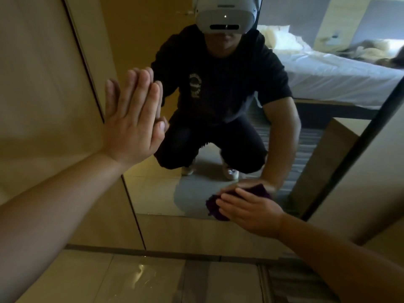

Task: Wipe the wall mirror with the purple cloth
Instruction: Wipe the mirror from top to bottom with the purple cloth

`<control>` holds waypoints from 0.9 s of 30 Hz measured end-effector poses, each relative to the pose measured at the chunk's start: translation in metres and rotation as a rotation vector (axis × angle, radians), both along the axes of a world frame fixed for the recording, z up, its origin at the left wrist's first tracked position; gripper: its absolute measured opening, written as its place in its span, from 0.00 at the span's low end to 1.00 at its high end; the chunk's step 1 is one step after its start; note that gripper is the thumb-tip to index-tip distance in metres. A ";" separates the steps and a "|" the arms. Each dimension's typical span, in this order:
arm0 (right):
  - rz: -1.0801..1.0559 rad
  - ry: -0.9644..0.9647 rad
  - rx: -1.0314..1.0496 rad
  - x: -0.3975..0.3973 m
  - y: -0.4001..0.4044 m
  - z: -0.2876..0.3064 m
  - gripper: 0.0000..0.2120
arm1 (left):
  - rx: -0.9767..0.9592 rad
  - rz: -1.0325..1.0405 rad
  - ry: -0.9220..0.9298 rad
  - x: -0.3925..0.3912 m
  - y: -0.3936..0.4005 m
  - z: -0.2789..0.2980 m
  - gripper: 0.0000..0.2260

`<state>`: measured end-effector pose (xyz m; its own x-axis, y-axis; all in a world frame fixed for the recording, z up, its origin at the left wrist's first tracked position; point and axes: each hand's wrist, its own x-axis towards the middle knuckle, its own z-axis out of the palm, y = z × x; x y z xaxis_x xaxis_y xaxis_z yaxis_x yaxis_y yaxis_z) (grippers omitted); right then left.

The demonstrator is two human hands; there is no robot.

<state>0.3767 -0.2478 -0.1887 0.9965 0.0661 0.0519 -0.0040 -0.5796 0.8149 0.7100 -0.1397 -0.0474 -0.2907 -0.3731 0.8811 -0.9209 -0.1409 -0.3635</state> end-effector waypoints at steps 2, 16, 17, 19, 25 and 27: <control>-0.083 0.066 0.022 -0.006 0.004 -0.015 0.38 | -0.006 0.015 -0.014 0.000 0.000 0.000 0.28; 0.426 -1.015 0.171 0.096 0.040 0.243 0.14 | 0.044 0.122 0.113 0.030 0.044 0.038 0.27; 0.414 -1.020 0.146 0.104 0.040 0.245 0.14 | 0.053 0.144 0.128 0.037 0.046 0.041 0.28; 0.375 -0.982 0.148 0.116 0.038 0.234 0.14 | 0.073 0.155 0.135 0.046 0.048 0.043 0.28; 0.261 -0.742 0.216 0.122 0.041 0.115 0.20 | -0.021 0.082 0.076 0.054 0.033 0.032 0.27; 0.209 -0.596 0.182 0.121 0.043 0.068 0.23 | -0.062 0.067 0.048 0.059 0.027 0.030 0.27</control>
